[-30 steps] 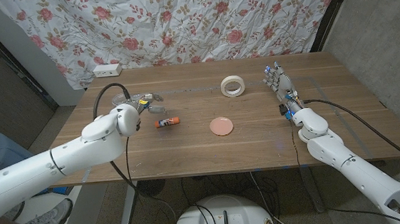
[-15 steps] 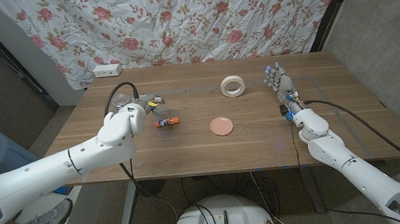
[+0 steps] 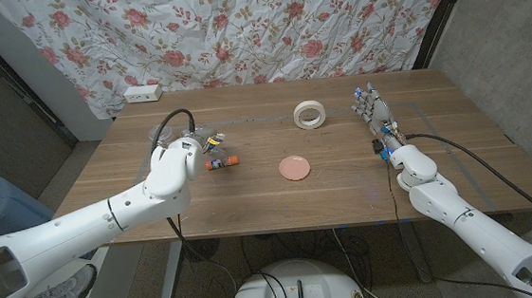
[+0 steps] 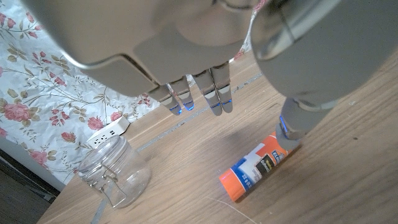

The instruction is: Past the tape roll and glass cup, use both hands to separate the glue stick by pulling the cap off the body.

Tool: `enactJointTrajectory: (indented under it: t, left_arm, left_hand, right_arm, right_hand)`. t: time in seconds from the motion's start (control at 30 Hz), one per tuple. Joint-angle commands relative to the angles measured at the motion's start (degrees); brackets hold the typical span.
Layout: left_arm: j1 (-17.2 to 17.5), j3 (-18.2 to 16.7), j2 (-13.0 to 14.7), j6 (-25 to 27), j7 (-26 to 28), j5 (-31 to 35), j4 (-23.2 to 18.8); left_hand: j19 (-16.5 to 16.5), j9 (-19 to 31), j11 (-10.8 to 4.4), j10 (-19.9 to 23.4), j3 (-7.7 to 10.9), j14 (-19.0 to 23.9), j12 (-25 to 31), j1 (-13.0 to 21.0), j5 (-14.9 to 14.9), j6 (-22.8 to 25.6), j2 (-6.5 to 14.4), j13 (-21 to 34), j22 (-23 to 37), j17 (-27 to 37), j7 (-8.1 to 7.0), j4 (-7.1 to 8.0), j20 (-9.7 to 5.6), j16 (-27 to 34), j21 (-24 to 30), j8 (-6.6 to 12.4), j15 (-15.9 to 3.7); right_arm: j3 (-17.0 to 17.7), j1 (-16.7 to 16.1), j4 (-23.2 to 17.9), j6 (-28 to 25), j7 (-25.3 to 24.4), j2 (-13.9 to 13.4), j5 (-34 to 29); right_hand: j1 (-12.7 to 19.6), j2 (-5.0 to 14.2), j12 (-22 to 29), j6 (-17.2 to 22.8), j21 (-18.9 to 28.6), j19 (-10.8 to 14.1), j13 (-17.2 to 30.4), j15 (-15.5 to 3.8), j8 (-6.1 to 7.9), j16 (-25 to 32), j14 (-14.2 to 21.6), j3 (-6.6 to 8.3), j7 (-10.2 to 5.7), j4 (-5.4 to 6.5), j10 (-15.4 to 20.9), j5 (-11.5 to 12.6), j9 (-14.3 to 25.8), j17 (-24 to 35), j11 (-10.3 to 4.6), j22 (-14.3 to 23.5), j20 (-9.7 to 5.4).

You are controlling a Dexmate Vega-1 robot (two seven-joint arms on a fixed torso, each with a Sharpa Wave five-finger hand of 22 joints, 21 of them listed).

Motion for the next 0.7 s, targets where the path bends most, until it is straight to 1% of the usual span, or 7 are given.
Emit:
enactJointTrajectory:
  t: [0.03,0.37,0.57,0.7]
  left_arm:
    - [2.8,-2.5,-2.7,-5.8,-5.4,9.4,3.0]
    - [7.8,-5.5,-6.2,-6.0,-6.1,17.4,4.6]
    - [10.0,-7.1,-8.0,-6.7,-7.7,20.9,5.5]
    - [11.3,-8.5,-9.0,-7.8,-7.5,21.6,6.1]
  left_hand:
    - [-0.7,0.2,-0.04,-0.4,-0.4,-0.4,-0.2,1.1,-0.1,-0.1,-0.1,0.2,0.1,0.1,-0.99,0.02,-0.89,-0.1,-0.2,-0.27,-3.12]
    - [-0.6,0.3,-0.05,1.0,-1.12,-0.1,0.2,2.0,-0.1,1.6,-0.4,0.2,0.2,0.1,-0.94,0.05,-0.66,0.1,0.0,0.42,-3.19]
    - [-0.3,0.3,-0.01,2.3,-1.62,0.4,0.5,2.5,-0.1,2.2,-0.4,0.2,0.2,0.1,-1.13,0.07,-0.77,0.3,0.2,0.61,-3.26]
    - [-0.3,0.3,-0.03,2.6,-1.78,0.6,0.5,2.7,-0.1,2.1,-0.4,0.2,0.2,0.1,-1.18,0.07,-0.79,0.4,0.2,0.58,-3.28]
  right_arm:
    - [0.1,0.0,0.3,0.2,-1.1,0.5,-0.3]
    - [0.3,-0.3,0.1,0.5,-1.9,0.7,-0.6]
    - [0.3,-0.7,-0.2,0.5,-2.1,0.6,-0.6]
    - [0.4,-0.9,-0.5,0.4,-2.3,0.5,-0.6]
  right_hand:
    - [-0.2,0.26,0.4,0.5,0.3,0.3,0.1,0.54,0.23,0.3,0.3,0.32,-0.19,-0.22,0.5,-0.2,0.1,0.1,0.3,0.1,0.09]
    - [-0.3,0.36,0.4,0.6,0.3,0.4,0.1,0.53,0.25,0.3,0.3,0.43,-0.28,-0.28,0.6,-0.3,0.1,-0.1,0.18,0.1,0.2]
    - [-0.3,0.42,0.4,0.6,0.3,0.4,0.2,0.56,0.23,0.3,0.3,0.51,-0.3,-0.31,0.6,-0.3,0.1,-0.2,0.24,0.1,0.2]
    - [-0.4,0.43,0.4,0.6,0.3,0.3,0.2,0.56,0.22,0.3,0.3,0.54,-0.29,-0.34,0.6,-0.4,0.1,-0.2,0.18,0.1,0.26]
